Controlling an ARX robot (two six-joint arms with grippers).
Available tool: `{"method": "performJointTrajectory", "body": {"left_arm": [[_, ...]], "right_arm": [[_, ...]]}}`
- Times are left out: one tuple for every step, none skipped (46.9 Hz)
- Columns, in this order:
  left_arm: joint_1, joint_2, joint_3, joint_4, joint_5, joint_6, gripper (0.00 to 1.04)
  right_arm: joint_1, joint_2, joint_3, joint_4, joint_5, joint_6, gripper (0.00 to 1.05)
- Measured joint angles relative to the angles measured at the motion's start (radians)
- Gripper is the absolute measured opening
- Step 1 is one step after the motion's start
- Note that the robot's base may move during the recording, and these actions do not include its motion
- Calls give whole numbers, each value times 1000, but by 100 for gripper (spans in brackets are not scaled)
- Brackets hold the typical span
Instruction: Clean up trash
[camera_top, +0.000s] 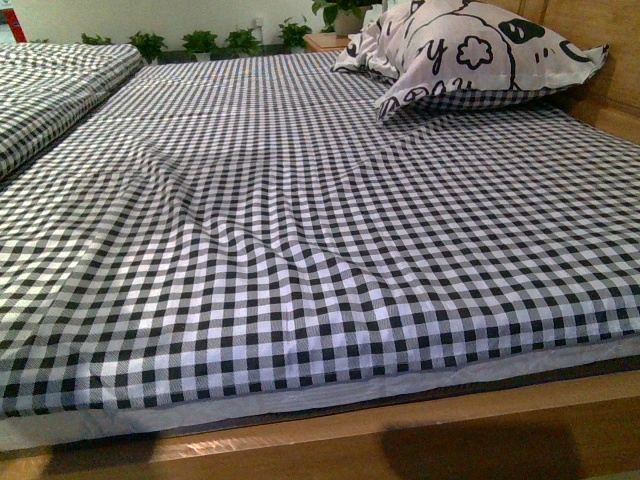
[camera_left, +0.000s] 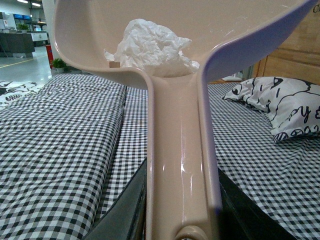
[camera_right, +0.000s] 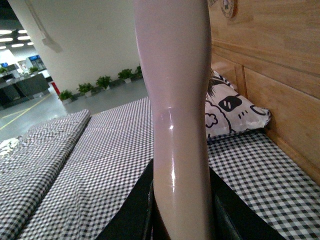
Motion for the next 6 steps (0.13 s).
{"method": "performJointTrajectory", "body": {"left_arm": [[0,0,0,0,0,0,28],[0,0,0,0,0,0,28],[0,0,0,0,0,0,28],[0,0,0,0,0,0,28],[0,0,0,0,0,0,28],[0,0,0,0,0,0,28]], "right_arm": [[0,0,0,0,0,0,21],[0,0,0,0,0,0,21],[0,0,0,0,0,0,21],[0,0,0,0,0,0,21],[0,0,0,0,0,0,21],[0,0,0,0,0,0,21]]}}
